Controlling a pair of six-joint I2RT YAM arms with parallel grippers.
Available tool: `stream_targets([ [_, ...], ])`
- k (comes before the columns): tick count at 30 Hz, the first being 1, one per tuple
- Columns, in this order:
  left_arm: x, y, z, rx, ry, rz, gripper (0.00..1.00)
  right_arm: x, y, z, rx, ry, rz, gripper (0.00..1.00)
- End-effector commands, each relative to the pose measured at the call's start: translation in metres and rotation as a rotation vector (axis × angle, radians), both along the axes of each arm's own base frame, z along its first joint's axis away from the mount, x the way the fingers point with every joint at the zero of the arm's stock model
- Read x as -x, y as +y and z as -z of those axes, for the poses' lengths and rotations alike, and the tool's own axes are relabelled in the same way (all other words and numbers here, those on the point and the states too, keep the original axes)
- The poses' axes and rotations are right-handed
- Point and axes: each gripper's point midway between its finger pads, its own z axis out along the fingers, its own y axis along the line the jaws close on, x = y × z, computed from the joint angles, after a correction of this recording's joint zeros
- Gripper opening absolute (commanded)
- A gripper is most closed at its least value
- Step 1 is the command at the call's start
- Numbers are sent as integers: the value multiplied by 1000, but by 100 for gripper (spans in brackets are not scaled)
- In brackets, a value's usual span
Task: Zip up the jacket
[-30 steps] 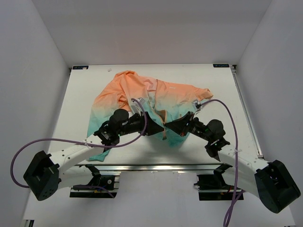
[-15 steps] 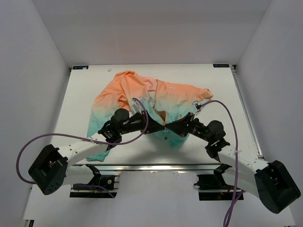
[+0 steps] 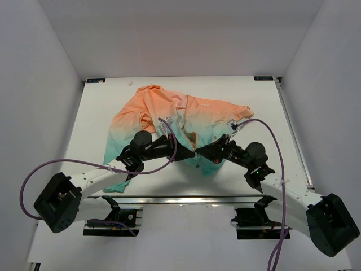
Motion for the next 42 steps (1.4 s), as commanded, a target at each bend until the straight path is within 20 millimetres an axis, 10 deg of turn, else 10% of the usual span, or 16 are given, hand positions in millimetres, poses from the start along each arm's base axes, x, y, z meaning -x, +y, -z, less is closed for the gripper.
stream_targets([
  [1,30,4,7,-26,-33,148,0,-26,-4,-39,-43,-100,113,0],
  [27,67,4,36,-125,3,309,0,-43,-3,-65,-63,-99,146,0],
  [34,41,-5,10,-110,-31,188,72,-26,-3,-48,-28,-74,86,0],
  [42,26,2,-5,-46,-17,79,96,-19,-9,-36,6,-49,91,0],
])
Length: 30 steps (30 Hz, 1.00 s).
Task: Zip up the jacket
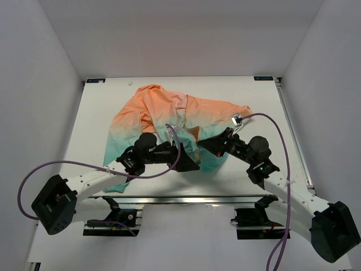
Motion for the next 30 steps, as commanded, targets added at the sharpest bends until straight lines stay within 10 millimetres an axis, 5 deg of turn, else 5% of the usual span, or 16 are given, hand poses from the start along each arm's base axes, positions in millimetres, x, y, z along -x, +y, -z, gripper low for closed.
stream_targets([
  [1,-11,5,-28,77,-11,-70,96,1,-3,-11,-17,-49,13,0],
  [8,-36,21,-33,162,79,-136,94,7,-2,-8,-21,-30,-13,0],
  [18,-47,-2,-50,304,114,-30,78,13,1,-2,-43,3,-58,0],
  [30,-38,-2,-59,433,149,45,24,11,-1,5,-27,12,-30,0],
])
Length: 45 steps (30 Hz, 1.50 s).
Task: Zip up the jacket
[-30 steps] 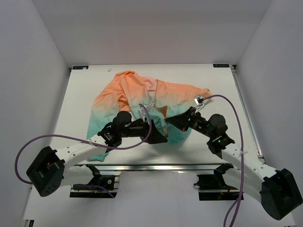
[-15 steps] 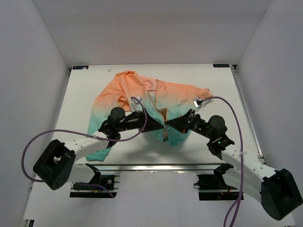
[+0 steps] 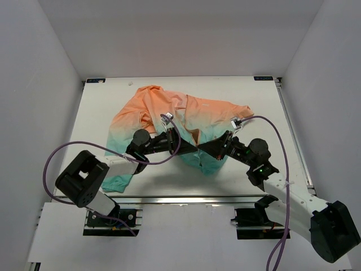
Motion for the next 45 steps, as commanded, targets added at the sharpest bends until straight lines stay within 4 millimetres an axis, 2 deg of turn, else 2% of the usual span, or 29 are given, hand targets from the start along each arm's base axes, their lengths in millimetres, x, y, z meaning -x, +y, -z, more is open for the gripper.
stream_targets([
  [1,11,4,-25,96,-65,46,21,0,-2,-6,-13,-36,9,0],
  [5,15,6,-28,120,-82,60,17,-2,-3,-5,-4,-37,21,0],
  [13,21,10,-22,114,-79,59,35,-6,-6,-8,21,-62,56,0],
  [17,23,10,-20,112,-82,71,38,-5,-6,-11,24,-70,50,0],
  [24,17,5,-19,92,-88,74,22,-3,-3,-15,1,-71,26,0],
  [25,15,4,-17,77,-74,74,18,-3,-3,-16,-1,-72,22,0],
  [26,14,3,-17,70,-84,72,7,-3,-2,-17,-3,-72,20,0],
  [27,14,3,-16,66,-84,74,0,-3,-2,-17,-3,-71,18,0],
  [32,21,10,-25,88,-136,48,0,-8,-5,-11,25,-56,53,0],
  [34,17,11,-18,46,-106,20,0,-9,-5,-10,43,-58,55,0],
  [36,14,12,-21,17,-151,-7,0,-10,-5,-8,86,-51,53,0],
  [37,10,12,-12,-29,-117,-28,0,-9,-5,-7,101,-56,41,12],
  [39,9,15,-19,-49,-151,-54,0,-9,-6,-2,156,-47,36,27],
  [40,7,16,-8,-108,-104,-63,0,-8,-6,0,174,-44,28,37],
  [41,3,17,-6,-138,-130,-89,0,-6,-9,9,212,-5,29,40],
  [42,1,17,-10,-154,-136,-97,0,-7,-10,6,227,-31,28,42],
  [43,3,20,-6,-193,-111,-104,0,-6,-11,8,242,-30,27,57],
  [45,-2,23,-6,-226,-119,-137,0,-5,-14,10,274,-26,33,58],
])
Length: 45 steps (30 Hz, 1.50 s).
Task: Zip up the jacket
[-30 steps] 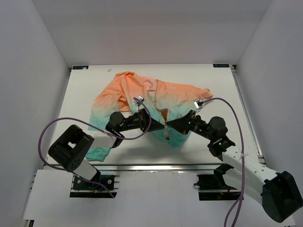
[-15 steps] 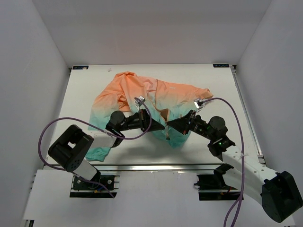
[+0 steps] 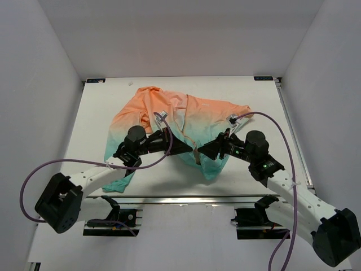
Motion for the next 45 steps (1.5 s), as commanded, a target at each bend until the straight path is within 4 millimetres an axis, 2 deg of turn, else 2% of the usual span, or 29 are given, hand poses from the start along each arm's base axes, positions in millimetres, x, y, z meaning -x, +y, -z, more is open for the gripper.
stream_targets([
  [1,-6,7,7,-110,-10,-58,0,2,-7,-3,74,-29,3,60],
  [3,-4,7,8,-115,0,-55,0,4,-9,-5,97,-41,-8,67],
  [5,-4,7,10,-120,10,-53,0,4,-14,-8,134,-60,4,68],
  [6,-4,8,11,-125,15,-54,0,3,-19,-2,181,-68,17,68],
  [11,-6,9,15,-165,23,-68,0,8,-25,-28,203,-175,-2,60],
  [13,-7,10,16,-173,24,-73,0,12,-22,-32,197,-184,-30,55],
  [16,-8,11,17,-185,32,-82,0,18,-11,-35,194,-194,-102,52],
  [23,-11,10,15,-188,34,-91,0,14,13,-23,267,-196,-141,52],
  [24,-11,10,14,-190,32,-91,0,15,16,-26,279,-214,-143,52],
  [31,-11,9,13,-193,29,-87,0,5,29,-17,341,-205,-113,53],
  [37,-10,10,11,-190,19,-84,0,-4,31,-8,379,-176,-81,53],
  [45,-9,10,12,-191,19,-79,0,0,36,-3,375,-167,-117,49],
])
